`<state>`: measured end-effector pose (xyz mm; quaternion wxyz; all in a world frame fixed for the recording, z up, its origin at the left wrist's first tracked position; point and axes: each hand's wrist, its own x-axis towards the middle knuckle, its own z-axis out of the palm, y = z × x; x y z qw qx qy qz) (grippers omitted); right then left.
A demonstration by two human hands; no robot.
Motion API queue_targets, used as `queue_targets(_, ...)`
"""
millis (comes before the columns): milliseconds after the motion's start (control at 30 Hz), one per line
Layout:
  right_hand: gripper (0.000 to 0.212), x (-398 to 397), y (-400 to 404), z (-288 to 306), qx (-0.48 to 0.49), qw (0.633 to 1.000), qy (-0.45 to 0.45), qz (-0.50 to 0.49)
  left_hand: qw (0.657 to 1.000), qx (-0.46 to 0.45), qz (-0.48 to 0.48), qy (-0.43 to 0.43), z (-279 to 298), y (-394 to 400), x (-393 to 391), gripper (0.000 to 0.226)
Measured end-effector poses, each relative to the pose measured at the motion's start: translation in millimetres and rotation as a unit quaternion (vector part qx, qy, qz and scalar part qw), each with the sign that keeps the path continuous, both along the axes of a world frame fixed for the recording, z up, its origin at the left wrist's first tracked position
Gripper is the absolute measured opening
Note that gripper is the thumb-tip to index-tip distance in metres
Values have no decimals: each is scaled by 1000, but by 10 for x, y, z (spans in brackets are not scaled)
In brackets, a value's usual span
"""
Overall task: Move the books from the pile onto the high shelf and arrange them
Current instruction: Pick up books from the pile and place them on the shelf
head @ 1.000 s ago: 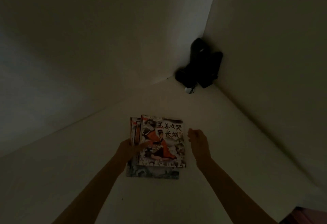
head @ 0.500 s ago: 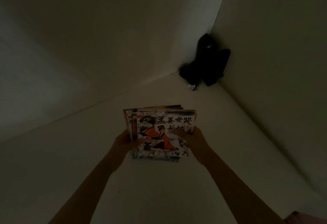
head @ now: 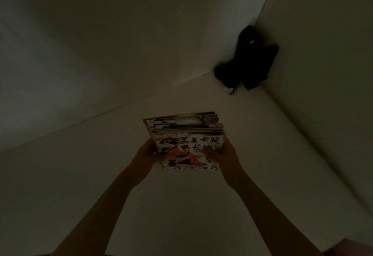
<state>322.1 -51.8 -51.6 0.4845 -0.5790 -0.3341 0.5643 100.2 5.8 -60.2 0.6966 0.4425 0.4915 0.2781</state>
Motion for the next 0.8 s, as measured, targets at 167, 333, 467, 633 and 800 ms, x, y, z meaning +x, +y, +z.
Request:
queue_targets(167, 49, -19, -83, 45, 11, 1000, 5, 23, 999, 22, 12, 22, 22, -120, -49, 52)
queue_targets(333, 33, -59, -120, 194, 27, 999, -31, 3, 992, 53, 99, -55, 386, -4, 51, 48)
queue_targets(467, 57, -143, -79, 364, 1, 996, 13, -91, 971, 82, 224, -17, 556, -22, 286, 45)
queue_targets(633, 72, -249, -75, 456, -30, 990, -12, -134, 973, 151, 172, 18, 483, -263, 343, 22)
queue_targets(800, 49, -209, -129, 402, -57, 988, 24, -141, 980, 117, 158, 19, 365, -216, 228, 29)
